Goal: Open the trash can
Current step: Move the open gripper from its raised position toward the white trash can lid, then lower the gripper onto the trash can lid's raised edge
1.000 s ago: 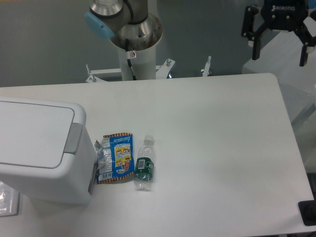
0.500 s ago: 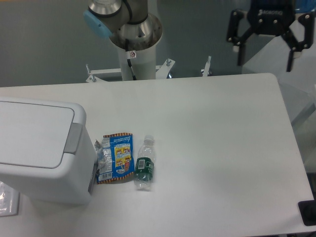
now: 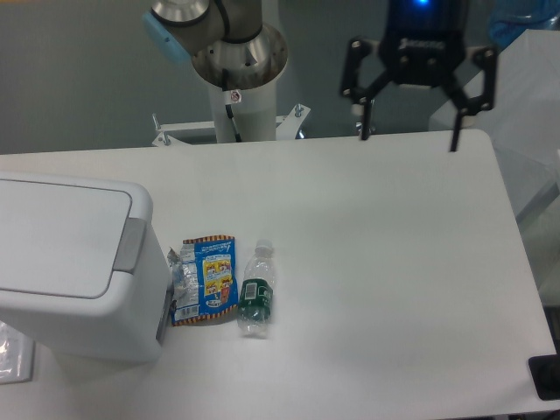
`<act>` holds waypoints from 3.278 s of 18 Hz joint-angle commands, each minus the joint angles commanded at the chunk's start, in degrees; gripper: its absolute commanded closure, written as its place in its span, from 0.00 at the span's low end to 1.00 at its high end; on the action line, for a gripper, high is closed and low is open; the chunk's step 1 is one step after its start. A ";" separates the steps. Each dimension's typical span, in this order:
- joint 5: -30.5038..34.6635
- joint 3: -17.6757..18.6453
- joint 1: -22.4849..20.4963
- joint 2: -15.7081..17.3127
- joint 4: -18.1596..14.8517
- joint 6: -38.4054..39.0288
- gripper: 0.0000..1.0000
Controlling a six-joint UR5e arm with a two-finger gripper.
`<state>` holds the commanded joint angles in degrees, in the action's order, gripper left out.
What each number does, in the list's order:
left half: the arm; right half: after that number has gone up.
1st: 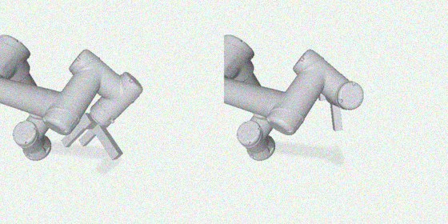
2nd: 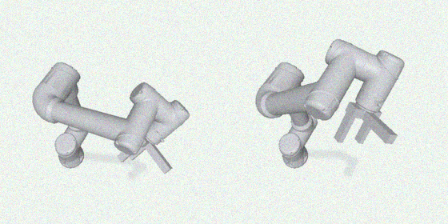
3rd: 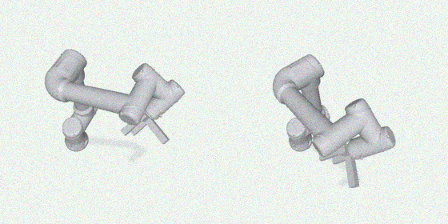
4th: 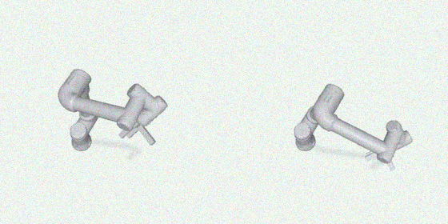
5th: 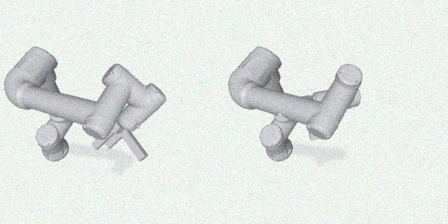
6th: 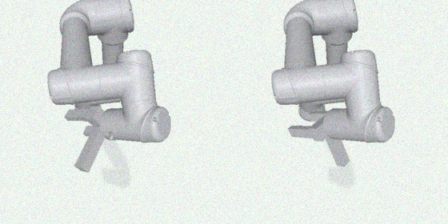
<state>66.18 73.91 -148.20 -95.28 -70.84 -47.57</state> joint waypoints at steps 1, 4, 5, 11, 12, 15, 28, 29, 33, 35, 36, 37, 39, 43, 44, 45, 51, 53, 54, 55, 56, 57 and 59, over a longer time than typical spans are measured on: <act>0.09 0.96 2.28 0.00 0.00 1.93 0.00; 0.09 2.55 6.25 0.00 0.35 8.44 0.00; 0.17 2.99 7.39 -0.08 0.44 10.11 0.00; 1.84 6.77 12.14 -0.26 5.71 23.20 0.00; 1.85 7.12 12.58 -0.26 5.80 25.14 0.00; 1.41 7.48 13.03 -0.70 5.80 31.72 0.00; 1.85 11.34 16.10 -2.72 10.37 37.02 0.00; 1.85 11.61 16.19 -2.72 10.37 37.11 0.00; 1.93 13.19 16.63 -2.37 10.46 38.95 0.00; 1.93 13.02 16.63 -2.63 10.46 39.31 0.00; 1.93 12.93 16.63 -2.72 10.55 39.31 0.00; 1.93 12.93 16.72 -2.81 10.55 39.22 0.00; 1.93 13.19 16.72 -2.90 10.63 38.87 0.00; 1.93 13.10 16.72 -3.51 10.63 38.87 0.00; 1.93 13.10 16.72 -3.51 10.63 38.87 0.00; 1.85 13.10 16.72 -3.60 10.63 38.87 0.00; 1.85 13.19 17.77 -4.74 12.65 39.04 0.00; 1.85 13.19 17.86 -5.01 12.83 39.04 0.00; 1.85 13.19 17.95 -5.09 12.75 39.04 0.00; 1.85 13.19 17.95 -5.18 12.83 39.04 0.00; 1.85 13.19 17.95 -5.18 12.83 38.96 0.00; 1.85 13.19 17.95 -5.27 12.83 38.96 0.00; 1.93 13.19 17.95 -5.62 12.83 38.87 0.00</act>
<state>68.11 87.10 -130.25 -100.90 -58.01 -8.70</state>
